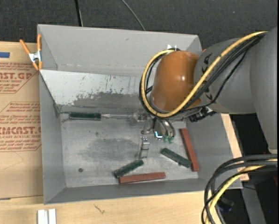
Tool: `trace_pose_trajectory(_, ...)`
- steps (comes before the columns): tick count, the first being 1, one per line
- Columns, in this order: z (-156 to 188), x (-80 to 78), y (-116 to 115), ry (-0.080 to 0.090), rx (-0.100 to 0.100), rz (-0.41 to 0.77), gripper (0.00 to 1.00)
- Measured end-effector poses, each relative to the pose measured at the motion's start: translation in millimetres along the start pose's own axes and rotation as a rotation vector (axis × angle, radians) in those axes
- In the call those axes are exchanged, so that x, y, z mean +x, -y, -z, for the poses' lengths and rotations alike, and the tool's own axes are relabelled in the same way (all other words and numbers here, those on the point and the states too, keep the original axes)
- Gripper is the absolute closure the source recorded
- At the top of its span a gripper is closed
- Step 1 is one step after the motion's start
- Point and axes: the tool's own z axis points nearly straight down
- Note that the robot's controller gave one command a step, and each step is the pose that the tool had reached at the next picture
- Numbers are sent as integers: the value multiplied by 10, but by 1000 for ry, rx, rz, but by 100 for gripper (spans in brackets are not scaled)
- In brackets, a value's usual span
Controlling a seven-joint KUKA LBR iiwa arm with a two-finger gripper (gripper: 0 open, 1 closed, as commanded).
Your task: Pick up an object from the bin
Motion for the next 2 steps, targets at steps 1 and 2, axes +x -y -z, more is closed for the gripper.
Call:
trace_pose_trajectory(1, 38, -20, 2, 7, 0, 0, 0)
trace_pose_trajectory(2, -162, 200, 41, 16, 1, 123, 0)
